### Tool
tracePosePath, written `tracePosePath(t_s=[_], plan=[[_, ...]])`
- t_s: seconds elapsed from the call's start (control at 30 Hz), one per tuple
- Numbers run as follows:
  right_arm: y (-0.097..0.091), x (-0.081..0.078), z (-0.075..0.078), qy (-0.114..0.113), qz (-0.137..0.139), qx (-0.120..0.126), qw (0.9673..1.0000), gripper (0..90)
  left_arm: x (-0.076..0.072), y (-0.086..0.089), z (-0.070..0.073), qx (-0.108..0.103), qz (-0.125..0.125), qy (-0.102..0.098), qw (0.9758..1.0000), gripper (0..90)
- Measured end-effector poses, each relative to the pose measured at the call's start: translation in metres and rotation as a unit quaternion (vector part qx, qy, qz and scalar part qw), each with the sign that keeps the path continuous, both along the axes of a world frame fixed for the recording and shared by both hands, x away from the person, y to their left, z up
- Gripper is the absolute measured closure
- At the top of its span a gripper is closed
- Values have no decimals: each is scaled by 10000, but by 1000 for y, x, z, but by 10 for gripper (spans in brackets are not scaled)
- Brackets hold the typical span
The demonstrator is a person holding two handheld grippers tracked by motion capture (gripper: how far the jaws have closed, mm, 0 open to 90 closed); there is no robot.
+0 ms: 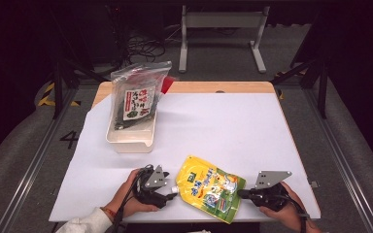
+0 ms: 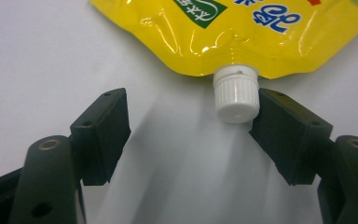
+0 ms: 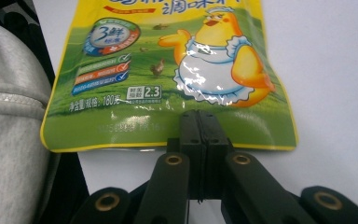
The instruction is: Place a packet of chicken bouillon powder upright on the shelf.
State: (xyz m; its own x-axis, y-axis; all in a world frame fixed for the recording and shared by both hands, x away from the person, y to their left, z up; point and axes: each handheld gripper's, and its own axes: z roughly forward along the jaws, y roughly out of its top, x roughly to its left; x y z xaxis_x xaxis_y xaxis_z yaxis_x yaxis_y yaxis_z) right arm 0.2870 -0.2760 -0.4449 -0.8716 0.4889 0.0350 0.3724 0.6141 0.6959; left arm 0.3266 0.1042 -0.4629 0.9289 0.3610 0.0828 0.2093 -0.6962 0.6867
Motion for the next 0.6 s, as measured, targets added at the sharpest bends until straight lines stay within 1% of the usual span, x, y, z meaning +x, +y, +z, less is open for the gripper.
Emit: tracePosePath(t_s=[0.1, 0.17, 0.2, 0.23, 0.33, 0.4, 0.47, 0.53, 0.57, 0.6], plan=[[2, -1, 0, 11, 32, -15, 10000, 900, 11, -1, 0, -32, 96, 31, 9999, 275], [3, 0, -1, 35, 37, 11, 10000, 900, 17, -4, 0, -31, 152, 12, 9999, 274], [4, 0, -1, 52, 36, 17, 10000, 900, 17, -4, 0, -31, 152, 12, 9999, 265], [4, 0, -2, 55, 41, 29, 10000, 900, 21, -6, 0, -29, 166, -12, 9999, 265], [7, -1, -2, 55, 47, 41, 10000, 900, 32, -10, -1, -78, 298, -59, 9995, 266], [9, -1, -3, 28, 69, 77, 9999, 900, 40, -11, -2, -146, 397, 15, 9991, 264], [11, -1, -4, 9, 77, 115, 9999, 900, 47, -12, -3, -219, 464, 21, 9987, 258], [12, -2, -4, -14, 79, 110, 9999, 900, 52, -13, -4, -243, 523, 50, 9983, 245], [13, -2, -4, -36, 84, 116, 9999, 900, 54, -14, -3, -225, 548, -13, 9982, 245], [14, -2, -4, -59, 83, 129, 9999, 900, 56, -15, -3, -237, 558, -29, 9982, 251]])
